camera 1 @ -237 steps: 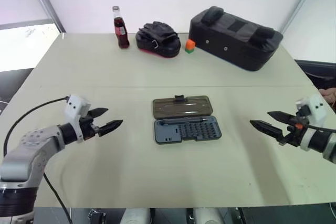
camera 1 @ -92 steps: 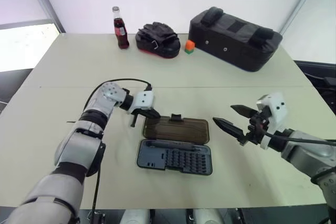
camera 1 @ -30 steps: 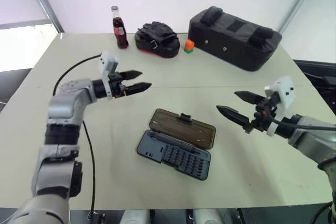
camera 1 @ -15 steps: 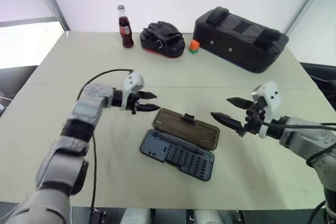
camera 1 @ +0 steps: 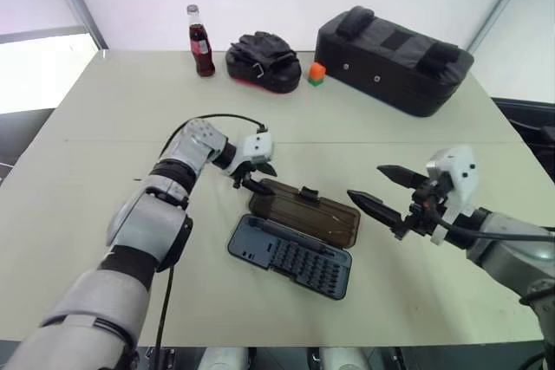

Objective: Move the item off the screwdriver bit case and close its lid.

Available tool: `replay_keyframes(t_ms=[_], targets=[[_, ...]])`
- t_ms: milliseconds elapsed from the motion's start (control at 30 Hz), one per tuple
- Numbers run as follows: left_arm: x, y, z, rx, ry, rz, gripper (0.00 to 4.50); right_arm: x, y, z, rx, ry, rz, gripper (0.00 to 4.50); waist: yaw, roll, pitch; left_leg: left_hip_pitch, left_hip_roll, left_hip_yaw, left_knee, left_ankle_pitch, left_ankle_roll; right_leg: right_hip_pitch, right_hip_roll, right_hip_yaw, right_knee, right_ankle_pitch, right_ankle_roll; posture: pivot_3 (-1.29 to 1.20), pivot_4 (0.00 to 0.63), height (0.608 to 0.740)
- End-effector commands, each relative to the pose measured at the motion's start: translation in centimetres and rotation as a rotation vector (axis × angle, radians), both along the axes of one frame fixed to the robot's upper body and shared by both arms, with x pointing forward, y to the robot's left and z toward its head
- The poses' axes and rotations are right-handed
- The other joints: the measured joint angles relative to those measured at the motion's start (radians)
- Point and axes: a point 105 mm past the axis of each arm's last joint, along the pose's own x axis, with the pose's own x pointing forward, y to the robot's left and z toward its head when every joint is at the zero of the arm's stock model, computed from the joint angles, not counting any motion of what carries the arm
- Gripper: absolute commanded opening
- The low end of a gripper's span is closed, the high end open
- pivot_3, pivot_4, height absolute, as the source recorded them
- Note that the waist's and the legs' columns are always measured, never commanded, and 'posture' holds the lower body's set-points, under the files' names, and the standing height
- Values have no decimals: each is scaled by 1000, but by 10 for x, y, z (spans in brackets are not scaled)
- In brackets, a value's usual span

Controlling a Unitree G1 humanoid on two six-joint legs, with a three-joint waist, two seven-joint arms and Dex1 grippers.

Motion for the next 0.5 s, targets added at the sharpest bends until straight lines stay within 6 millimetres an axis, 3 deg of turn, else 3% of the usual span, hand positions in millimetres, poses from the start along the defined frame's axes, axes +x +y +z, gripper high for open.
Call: replay_keyframes(t_ms=[33, 133, 233, 333, 367, 500], targets=[[3, -2, 0, 68, -65, -28, 2644, -10, 8, 11, -18, -36, 31, 4500, 1, 0, 0, 0, 0, 0, 0, 0, 0, 0, 0, 0, 0, 0, 0, 0, 150, 740], [1, -2, -8, 108, -67, -43, 2644, -16, 11, 11, -32, -24, 47, 4500, 1, 0, 0, 0, 0, 0, 0, 0, 0, 1, 0, 0, 0, 0, 0, 0, 150, 740], [-1, -2, -14, 120, -48, -48, 1865, -19, 13, 11, -37, -19, 51, 4500, 1, -1, -1, 1, 0, 0, 0, 0, 0, 1, 0, 0, 0, 0, 0, 0, 150, 740], [-4, 0, -18, 131, -32, -58, 326, -20, 12, 11, -36, -16, 41, 4500, 0, -1, -1, 1, 0, -1, 1, 0, 0, 2, 0, 0, 1, 0, 0, 0, 150, 740], [-5, 1, -20, 135, -27, -63, 46, -20, 11, 11, -36, -13, 38, 4500, 0, 0, -2, 1, 0, 0, 1, 0, 0, 2, 0, 0, 1, 0, 0, 0, 150, 740], [-8, 3, -24, 140, -15, -73, 46, -19, 8, 8, -31, -1, 25, 4500, 0, 0, -3, 2, 0, 0, 1, 0, 0, 3, 0, 0, 2, 0, 0, 0, 150, 740]])
